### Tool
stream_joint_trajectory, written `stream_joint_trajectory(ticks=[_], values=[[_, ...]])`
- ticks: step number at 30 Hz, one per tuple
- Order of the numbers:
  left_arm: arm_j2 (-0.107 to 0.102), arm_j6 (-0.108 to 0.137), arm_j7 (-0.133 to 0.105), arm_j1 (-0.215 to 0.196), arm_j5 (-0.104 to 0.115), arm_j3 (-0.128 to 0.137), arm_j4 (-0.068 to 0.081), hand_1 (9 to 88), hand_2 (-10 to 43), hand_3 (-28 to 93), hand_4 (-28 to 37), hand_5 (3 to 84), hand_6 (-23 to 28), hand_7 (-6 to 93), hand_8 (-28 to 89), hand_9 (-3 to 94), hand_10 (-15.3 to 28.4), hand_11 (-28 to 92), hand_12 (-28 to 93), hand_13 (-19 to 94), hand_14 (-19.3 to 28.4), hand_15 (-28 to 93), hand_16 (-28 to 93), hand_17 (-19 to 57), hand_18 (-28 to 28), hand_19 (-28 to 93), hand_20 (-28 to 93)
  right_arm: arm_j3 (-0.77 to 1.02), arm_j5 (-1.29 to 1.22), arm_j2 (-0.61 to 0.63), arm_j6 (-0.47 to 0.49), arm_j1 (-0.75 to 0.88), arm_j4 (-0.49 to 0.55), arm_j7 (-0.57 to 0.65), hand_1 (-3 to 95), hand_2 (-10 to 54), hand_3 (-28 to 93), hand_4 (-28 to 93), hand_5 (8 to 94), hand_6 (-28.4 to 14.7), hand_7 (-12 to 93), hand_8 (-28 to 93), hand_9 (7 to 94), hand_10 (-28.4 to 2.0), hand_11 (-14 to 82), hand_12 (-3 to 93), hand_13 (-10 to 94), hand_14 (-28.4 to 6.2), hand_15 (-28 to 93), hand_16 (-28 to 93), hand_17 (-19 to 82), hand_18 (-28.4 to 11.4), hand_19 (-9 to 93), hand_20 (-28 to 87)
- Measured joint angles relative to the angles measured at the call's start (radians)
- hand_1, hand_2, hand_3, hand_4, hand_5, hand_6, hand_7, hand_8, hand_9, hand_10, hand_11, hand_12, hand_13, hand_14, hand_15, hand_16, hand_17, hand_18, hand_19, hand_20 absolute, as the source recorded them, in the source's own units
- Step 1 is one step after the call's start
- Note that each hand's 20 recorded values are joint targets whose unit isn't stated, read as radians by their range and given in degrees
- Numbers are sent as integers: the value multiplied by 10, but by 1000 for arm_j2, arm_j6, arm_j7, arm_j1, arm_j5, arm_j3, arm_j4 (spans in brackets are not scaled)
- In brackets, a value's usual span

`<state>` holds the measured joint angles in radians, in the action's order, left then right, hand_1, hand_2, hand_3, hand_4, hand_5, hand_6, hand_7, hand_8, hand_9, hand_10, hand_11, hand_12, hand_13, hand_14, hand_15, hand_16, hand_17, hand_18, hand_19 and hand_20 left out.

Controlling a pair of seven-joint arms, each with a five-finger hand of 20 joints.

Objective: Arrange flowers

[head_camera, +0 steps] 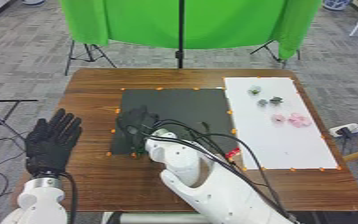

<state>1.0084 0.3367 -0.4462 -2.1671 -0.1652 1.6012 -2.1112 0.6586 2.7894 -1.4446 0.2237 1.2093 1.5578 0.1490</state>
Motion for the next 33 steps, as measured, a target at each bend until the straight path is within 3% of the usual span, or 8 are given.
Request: stream_joint_trajectory(ticks=[5,9,15,21,27,33], values=[[9,-7,0,-7,14,7,0,255,199,744,-283,465,101,98,-95,394,150,208,76,284,160,357,-85,-86,140,366,113,9,-78,0,-18,14,31,132,471,-95,872,-283,561,-30,162,-135,636,-160,284,188,569,-145,723,333,311,-256,924,503],[20,-15,-1,-19,31,16,0,255,199,744,-283,466,101,101,-95,394,150,209,76,284,160,358,-85,-86,139,365,112,51,-145,4,2,24,70,146,440,-95,879,-283,532,-39,144,-125,606,-172,256,179,545,-161,736,263,303,-259,914,494],[54,-25,2,-30,30,28,0,255,199,743,-283,466,100,102,-96,393,149,208,76,284,159,357,-86,-85,139,365,112,163,-253,51,69,61,214,210,410,-95,879,-283,506,-59,121,-116,534,-197,183,159,499,-175,632,170,296,-263,892,454],[74,-41,-1,-47,24,30,-5,254,198,743,-283,462,99,99,-97,391,149,205,75,283,159,355,-85,-86,139,366,113,360,-383,195,64,136,379,386,402,-95,851,-283,422,-63,91,-106,444,-184,104,131,467,-184,550,127,299,-279,916,445],[79,-53,-4,-75,23,31,-16,254,198,743,-283,460,99,96,-95,389,149,205,75,282,158,354,-84,-85,139,365,112,568,-339,403,230,202,383,413,393,-95,848,-283,421,-59,97,-104,431,-177,100,127,456,-179,513,119,293,-282,914,444],[80,-52,-10,-78,24,31,-16,254,198,744,-283,463,99,101,-95,390,149,208,77,282,158,355,-84,-85,139,365,113,655,-308,508,216,251,310,435,419,-95,855,-283,462,-58,111,-111,447,-177,104,129,484,-170,539,133,315,-274,929,493]])
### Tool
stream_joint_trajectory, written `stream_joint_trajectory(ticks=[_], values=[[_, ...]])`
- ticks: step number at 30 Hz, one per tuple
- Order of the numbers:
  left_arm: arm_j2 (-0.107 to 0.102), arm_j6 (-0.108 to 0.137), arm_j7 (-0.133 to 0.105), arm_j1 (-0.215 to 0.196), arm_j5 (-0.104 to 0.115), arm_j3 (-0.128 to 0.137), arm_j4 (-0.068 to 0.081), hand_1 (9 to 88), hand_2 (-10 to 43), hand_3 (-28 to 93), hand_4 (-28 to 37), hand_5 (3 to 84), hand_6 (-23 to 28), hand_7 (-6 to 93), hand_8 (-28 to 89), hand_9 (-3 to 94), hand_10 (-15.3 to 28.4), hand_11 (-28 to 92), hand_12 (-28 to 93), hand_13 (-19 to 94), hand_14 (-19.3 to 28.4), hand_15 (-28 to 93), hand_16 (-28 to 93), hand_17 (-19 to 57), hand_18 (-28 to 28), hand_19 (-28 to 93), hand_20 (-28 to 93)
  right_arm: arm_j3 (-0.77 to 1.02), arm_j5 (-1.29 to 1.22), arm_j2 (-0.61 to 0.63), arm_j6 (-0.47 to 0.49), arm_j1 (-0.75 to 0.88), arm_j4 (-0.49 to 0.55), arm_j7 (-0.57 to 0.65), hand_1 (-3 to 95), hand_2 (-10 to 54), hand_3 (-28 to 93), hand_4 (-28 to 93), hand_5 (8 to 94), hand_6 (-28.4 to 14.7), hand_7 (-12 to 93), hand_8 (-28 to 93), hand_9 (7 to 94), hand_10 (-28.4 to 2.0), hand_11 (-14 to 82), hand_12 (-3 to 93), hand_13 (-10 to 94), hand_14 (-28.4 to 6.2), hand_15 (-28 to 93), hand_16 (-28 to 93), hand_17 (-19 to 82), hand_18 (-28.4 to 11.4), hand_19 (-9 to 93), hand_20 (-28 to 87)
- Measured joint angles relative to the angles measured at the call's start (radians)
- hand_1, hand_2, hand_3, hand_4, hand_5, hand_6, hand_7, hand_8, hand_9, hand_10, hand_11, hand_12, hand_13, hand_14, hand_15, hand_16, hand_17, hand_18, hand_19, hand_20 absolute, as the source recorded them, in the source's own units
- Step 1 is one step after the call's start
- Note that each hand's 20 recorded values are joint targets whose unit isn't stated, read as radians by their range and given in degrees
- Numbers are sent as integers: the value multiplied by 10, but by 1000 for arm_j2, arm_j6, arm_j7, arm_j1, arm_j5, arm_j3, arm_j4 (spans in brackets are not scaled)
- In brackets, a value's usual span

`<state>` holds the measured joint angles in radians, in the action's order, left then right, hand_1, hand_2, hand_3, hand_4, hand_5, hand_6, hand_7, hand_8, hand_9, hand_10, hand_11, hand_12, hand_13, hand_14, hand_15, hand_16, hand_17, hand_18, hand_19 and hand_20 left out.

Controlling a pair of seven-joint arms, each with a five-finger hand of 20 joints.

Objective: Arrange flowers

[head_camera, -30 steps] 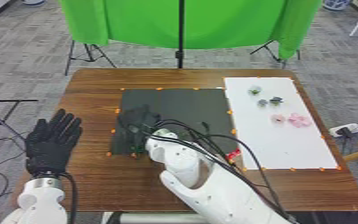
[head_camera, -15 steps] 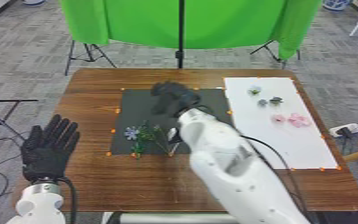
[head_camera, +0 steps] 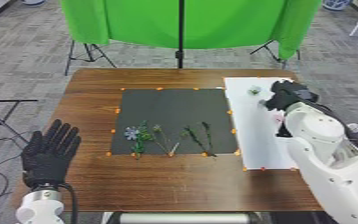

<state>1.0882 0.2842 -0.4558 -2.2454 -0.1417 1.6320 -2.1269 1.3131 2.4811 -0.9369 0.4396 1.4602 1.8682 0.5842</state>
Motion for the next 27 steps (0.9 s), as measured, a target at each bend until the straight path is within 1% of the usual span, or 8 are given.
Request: stream_joint_trajectory(ticks=[5,11,15,16,18,19,21,27], values=[[0,0,1,4,1,-4,0,254,199,744,-283,463,100,102,-96,391,149,210,78,282,158,355,-84,-86,139,366,113,-1,18,-7,5,9,-36,13,432,-95,864,-283,473,-53,120,-113,461,-172,112,132,496,-160,535,131,321,-270,931,498],[1,-2,3,9,1,-10,0,254,199,744,-283,465,100,103,-95,391,150,210,78,283,158,356,-84,-86,139,366,113,-2,27,-26,22,24,-60,15,454,-95,847,-283,529,-47,135,-121,572,-168,154,150,592,-137,538,152,365,-255,932,560],[1,-3,3,10,12,-10,0,254,199,745,-283,468,101,105,-96,392,151,211,79,283,158,357,-85,-86,139,366,113,-12,12,-35,45,26,-81,48,496,-95,798,-283,580,-43,158,-129,637,-162,217,169,637,-114,521,261,391,-247,932,599],[1,-4,3,10,15,-10,0,254,199,745,-283,468,101,105,-96,392,150,211,79,283,158,357,-85,-86,139,367,113,-15,8,-37,46,26,-87,58,520,-95,771,-283,600,-39,172,-133,662,-158,231,193,653,-106,511,292,397,-246,932,603],[1,-5,3,10,19,-10,0,255,199,745,-283,468,101,105,-96,392,151,211,79,283,159,357,-85,-86,139,367,113,-22,8,-41,43,27,-96,66,577,-95,711,-283,660,-26,225,-105,752,-134,172,333,689,-93,506,345,408,-243,932,608],[1,-5,3,10,20,-10,0,255,199,745,-283,468,101,105,-96,392,151,211,79,284,159,356,-85,-86,139,367,113,-23,13,-43,34,27,-97,66,599,-95,693,-283,693,-24,264,-54,786,-126,170,375,705,-89,514,361,411,-241,932,609],[2,-6,4,10,21,-9,0,255,199,745,-283,468,101,106,-96,392,151,211,79,283,158,357,-85,-86,139,367,113,-26,26,-45,-1,27,-102,65,619,-95,685,-283,727,-22,327,-30,821,-120,182,413,724,-87,521,376,414,-241,932,615],[3,-7,5,10,21,-9,0,255,200,744,-283,467,101,105,-96,392,151,211,79,284,159,357,-85,-86,139,367,113,-41,37,-48,-135,54,-104,62,620,-95,716,-283,737,-23,354,-25,830,-121,186,426,729,-86,523,391,418,-244,932,628]])
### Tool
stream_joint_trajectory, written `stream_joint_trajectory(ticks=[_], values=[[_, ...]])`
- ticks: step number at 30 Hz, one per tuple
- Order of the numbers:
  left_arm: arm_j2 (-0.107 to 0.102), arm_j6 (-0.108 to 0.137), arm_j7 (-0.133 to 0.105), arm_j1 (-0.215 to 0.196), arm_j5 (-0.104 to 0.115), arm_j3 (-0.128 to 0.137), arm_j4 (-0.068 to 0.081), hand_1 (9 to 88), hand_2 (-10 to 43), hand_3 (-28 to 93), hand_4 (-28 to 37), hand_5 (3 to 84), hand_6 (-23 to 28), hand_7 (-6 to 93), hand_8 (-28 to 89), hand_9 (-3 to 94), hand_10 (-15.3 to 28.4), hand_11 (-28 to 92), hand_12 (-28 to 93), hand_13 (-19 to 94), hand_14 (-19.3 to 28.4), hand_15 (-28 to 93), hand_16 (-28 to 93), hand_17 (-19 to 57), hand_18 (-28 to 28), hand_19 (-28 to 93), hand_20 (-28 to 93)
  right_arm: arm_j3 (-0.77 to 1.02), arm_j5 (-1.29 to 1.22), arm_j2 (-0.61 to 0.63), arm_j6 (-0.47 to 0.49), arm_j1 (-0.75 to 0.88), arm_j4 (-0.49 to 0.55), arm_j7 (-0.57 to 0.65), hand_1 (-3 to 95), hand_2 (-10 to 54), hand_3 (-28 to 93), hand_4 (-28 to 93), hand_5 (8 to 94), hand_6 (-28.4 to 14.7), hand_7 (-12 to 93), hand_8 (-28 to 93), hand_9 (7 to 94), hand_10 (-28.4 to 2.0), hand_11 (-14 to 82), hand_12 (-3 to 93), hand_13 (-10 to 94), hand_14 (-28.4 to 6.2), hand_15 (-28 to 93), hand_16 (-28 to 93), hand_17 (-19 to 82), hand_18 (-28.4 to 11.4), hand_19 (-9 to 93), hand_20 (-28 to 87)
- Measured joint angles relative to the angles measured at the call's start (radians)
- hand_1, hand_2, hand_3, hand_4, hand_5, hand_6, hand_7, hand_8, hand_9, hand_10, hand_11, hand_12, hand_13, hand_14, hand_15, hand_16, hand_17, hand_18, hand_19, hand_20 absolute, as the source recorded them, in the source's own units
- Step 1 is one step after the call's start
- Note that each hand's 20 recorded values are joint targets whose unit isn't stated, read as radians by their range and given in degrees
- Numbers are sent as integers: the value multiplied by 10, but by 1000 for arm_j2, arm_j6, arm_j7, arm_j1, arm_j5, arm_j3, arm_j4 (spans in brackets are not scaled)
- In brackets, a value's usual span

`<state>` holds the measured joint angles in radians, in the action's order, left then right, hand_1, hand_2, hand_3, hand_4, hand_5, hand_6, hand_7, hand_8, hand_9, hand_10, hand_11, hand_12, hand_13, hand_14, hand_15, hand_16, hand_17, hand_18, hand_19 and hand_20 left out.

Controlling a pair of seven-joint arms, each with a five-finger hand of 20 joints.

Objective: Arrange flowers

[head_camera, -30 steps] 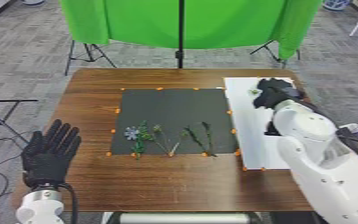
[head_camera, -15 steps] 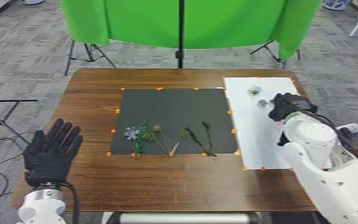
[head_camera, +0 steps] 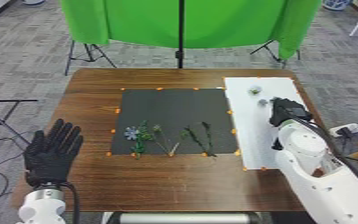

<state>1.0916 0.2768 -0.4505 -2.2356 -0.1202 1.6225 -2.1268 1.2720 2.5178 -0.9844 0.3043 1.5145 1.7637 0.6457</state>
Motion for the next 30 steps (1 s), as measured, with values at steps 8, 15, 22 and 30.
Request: stream_joint_trajectory(ticks=[8,15,22,30], values=[[0,-3,3,1,1,0,0,254,200,746,-283,468,101,105,-96,392,151,212,79,284,158,357,-85,-86,139,367,113,-51,-7,13,-50,13,153,-22,621,-95,722,-283,734,-27,355,-20,820,-122,189,432,720,-88,529,396,411,-243,932,633],[0,-4,15,8,0,0,4,254,200,747,-283,467,101,105,-96,393,151,211,79,284,158,358,-85,-85,139,366,112,-212,6,-39,-154,-95,198,-162,618,-95,727,-283,723,-30,357,-19,807,-126,191,434,704,-90,535,396,402,-241,932,629],[-8,-11,19,31,-1,-9,14,254,200,747,-283,467,101,105,-96,393,150,211,79,283,159,358,-85,-86,139,367,113,-391,22,-241,-113,-284,-26,-254,613,-95,728,-283,712,-29,367,-22,797,-124,201,434,698,-90,543,390,396,-240,932,622],[-41,-12,6,56,2,-34,17,256,201,746,-283,468,100,105,-97,393,151,210,77,284,158,357,-85,-86,139,367,112,-491,159,-421,-46,-358,-163,-347,614,-95,723,-283,692,-28,377,-40,778,-121,202,423,685,-88,544,386,376,-241,932,603]])
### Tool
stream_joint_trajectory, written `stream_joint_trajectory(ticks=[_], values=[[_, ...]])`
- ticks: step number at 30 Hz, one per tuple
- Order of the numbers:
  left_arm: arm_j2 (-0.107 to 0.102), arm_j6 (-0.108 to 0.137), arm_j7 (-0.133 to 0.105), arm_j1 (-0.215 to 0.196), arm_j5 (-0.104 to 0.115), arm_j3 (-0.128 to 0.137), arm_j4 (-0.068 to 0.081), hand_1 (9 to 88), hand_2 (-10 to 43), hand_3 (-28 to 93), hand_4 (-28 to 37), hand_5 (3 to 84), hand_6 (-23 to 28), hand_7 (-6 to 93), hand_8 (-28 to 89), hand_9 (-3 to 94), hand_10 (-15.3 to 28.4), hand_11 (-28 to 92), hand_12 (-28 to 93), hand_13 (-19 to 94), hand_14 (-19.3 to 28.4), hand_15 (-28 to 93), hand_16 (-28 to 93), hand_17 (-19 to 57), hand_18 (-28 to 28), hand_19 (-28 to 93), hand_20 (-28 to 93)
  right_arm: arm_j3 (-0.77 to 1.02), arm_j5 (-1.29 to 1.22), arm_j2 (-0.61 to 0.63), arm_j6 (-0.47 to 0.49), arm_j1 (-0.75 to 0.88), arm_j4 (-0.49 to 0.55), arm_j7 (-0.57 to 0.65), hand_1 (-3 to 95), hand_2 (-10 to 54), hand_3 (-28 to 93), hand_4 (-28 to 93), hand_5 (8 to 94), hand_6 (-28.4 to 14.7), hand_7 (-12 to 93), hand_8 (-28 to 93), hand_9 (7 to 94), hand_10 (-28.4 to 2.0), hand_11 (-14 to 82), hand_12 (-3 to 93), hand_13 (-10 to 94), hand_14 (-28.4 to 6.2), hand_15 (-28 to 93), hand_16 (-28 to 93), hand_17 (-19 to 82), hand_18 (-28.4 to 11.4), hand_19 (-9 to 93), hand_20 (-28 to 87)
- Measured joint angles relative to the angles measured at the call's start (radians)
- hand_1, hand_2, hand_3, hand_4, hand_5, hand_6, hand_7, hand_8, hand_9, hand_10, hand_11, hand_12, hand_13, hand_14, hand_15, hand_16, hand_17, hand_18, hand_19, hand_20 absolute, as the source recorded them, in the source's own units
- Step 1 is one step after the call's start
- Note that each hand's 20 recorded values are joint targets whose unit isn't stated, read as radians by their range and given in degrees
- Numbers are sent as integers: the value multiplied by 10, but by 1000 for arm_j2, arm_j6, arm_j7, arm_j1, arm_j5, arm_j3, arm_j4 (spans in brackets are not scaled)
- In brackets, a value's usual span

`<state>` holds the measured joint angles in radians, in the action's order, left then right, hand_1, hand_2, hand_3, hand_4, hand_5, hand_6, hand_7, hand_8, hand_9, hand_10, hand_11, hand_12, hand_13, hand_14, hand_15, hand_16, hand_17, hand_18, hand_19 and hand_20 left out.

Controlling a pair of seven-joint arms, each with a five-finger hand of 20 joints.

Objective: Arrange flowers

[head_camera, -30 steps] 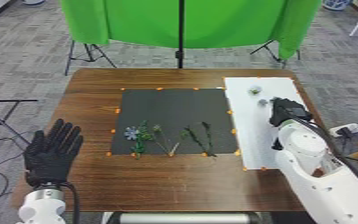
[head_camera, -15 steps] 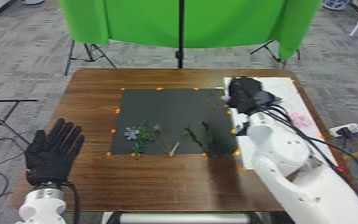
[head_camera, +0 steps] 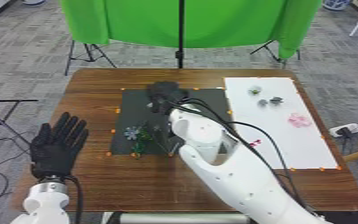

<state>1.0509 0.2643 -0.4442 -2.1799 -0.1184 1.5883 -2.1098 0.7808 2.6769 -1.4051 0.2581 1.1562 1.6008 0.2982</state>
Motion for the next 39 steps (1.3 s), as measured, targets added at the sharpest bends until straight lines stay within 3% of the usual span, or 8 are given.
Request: stream_joint_trajectory(ticks=[8,12,15,21,26,31,35,39], values=[[-24,1,-3,62,3,-34,18,256,201,746,-283,467,101,103,-97,394,151,208,77,283,158,357,-85,-85,138,366,112,12,87,-140,40,-26,-182,-20,619,-95,719,-283,677,-21,323,-51,761,-120,155,389,667,-86,524,381,364,-244,932,589],[-28,1,-6,70,10,-34,17,257,201,747,-283,468,101,104,-96,395,151,209,77,284,158,357,-85,-85,138,368,113,13,124,-150,40,-25,-191,-36,621,-95,716,-283,670,-17,299,-63,761,-120,153,389,665,-87,525,380,361,-242,932,577],[-29,3,-6,71,15,-34,17,257,201,748,-283,472,103,108,-96,397,152,214,80,284,158,358,-85,-85,139,368,113,9,123,-150,42,-25,-191,-31,618,-95,721,-283,659,-14,232,-151,756,-118,153,392,664,-86,528,380,358,-243,932,558],[-29,12,-9,79,42,-41,17,260,217,755,-283,475,102,112,-98,399,151,218,79,288,160,366,-86,-84,139,371,113,3,122,-147,54,-25,-189,-22,620,-95,726,-283,655,-13,211,-154,755,-119,152,387,662,-88,536,381,352,-244,932,545],[-29,12,-9,88,45,-46,18,256,215,759,-283,475,102,113,-98,398,152,219,79,287,159,365,-89,-84,138,370,113,1,114,-144,71,-24,-185,-9,605,-95,734,-283,628,-23,175,-138,731,-131,162,355,652,-91,551,375,352,-247,932,529],[-13,12,-2,83,43,-33,17,255,213,758,-283,475,103,113,-99,399,152,218,79,288,159,365,-89,-84,139,371,113,20,19,-129,99,-7,-124,57,577,-95,746,-283,588,-42,153,-129,649,-164,271,205,616,-103,568,346,342,-252,930,492],[13,12,7,65,41,-11,14,255,209,759,-283,474,102,112,-99,399,153,217,78,288,159,364,-88,-84,139,371,112,83,-160,-99,135,32,7,168,515,-95,807,-283,552,-54,139,-123,589,-183,211,164,575,-134,539,258,309,-252,880,388],[28,12,11,46,38,-4,13,254,206,759,-283,473,102,112,-99,398,153,216,78,288,159,364,-88,-84,139,371,112,158,-234,-36,140,66,136,201,469,-95,849,-283,513,-72,122,-115,536,-199,174,155,542,-159,537,158,295,-255,867,335]])
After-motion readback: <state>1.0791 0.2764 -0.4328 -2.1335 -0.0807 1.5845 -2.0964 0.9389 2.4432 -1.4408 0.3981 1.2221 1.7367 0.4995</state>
